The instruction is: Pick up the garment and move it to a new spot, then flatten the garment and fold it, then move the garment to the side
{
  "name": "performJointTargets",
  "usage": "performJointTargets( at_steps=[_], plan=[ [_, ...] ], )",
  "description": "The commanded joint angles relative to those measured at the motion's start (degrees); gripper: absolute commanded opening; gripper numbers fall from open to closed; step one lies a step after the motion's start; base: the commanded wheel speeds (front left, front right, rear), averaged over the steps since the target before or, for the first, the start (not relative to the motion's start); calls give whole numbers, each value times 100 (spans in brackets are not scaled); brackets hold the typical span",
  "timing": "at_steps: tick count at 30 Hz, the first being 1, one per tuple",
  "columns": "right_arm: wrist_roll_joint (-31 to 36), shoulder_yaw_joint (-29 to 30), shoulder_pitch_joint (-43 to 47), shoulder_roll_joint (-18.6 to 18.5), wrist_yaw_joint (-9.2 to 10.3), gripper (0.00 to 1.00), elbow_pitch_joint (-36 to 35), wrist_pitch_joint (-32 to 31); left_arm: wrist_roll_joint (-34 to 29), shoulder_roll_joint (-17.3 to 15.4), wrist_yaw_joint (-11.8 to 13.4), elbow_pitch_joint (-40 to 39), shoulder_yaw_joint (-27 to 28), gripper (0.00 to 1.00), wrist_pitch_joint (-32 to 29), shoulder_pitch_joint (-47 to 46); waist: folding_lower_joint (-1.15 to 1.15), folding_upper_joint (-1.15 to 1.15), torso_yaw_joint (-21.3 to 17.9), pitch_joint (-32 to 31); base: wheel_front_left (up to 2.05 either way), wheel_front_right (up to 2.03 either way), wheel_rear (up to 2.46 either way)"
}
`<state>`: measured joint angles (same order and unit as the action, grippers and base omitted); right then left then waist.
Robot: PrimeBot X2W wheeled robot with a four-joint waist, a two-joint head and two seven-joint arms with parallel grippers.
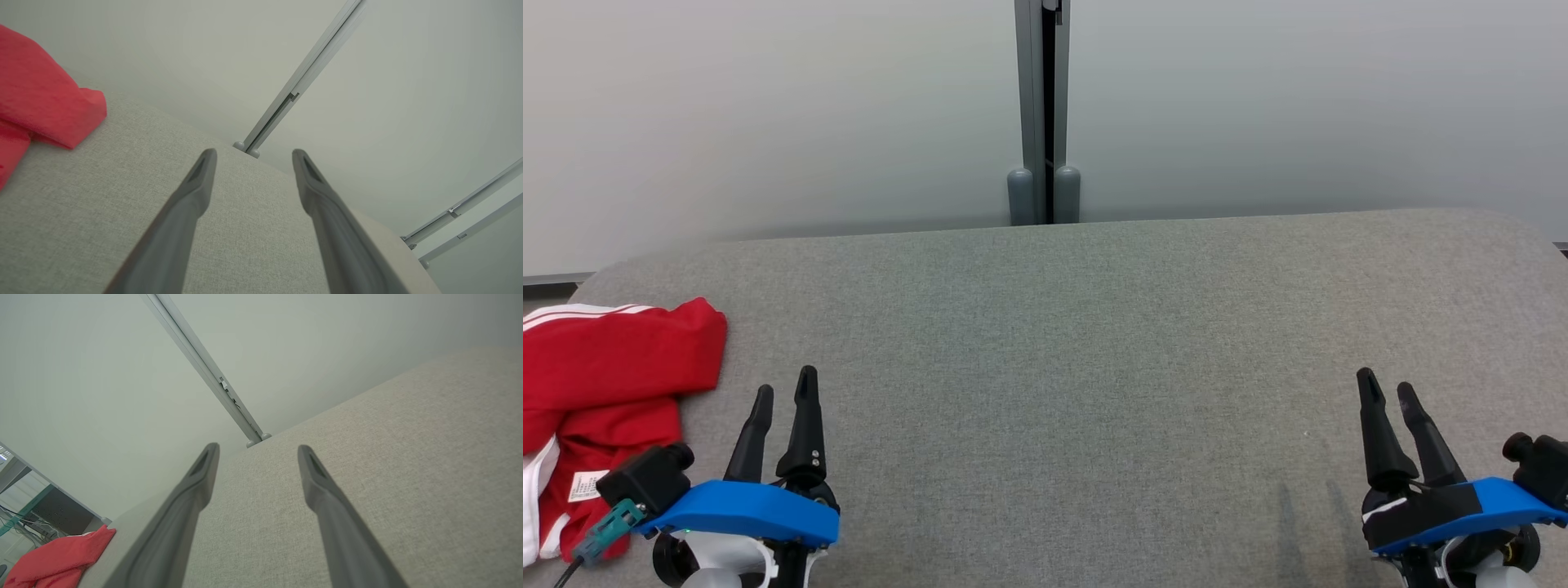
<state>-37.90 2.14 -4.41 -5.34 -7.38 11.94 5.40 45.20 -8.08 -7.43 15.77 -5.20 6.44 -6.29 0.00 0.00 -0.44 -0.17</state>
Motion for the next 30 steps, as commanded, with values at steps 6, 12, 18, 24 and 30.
performJointTargets(
  at_steps=[6, 12, 18, 24, 30],
  plan=[
    [482, -16, -112, -31, -10, 100, -49, 65, -476, -100, -5, 84, -112, 100, 136, -189, 0, 0, -8, -2, 0, 0, 0],
    [870, -37, -106, -35, -11, 100, -28, 89, -860, -126, -4, 212, -155, 100, 225, -208, 0, 0, -16, -5, 0, 0, 0],
    [1235, -47, -91, -5, -12, 100, -15, 110, -1232, -141, 17, 341, -192, 100, 310, -218, 0, 0, -19, -7, 0, 0, 0],
    [1544, -64, -67, 16, -13, 100, -1, 100, -1572, -157, 32, 472, -222, 100, 399, -244, 0, 0, -20, -9, 0, 0, 0],
    [1810, -89, -45, 26, -13, 100, 31, 105, -1872, -166, 37, 607, -254, 100, 475, -270, 0, 0, -27, -12, 0, 0, 0]
  ],
)
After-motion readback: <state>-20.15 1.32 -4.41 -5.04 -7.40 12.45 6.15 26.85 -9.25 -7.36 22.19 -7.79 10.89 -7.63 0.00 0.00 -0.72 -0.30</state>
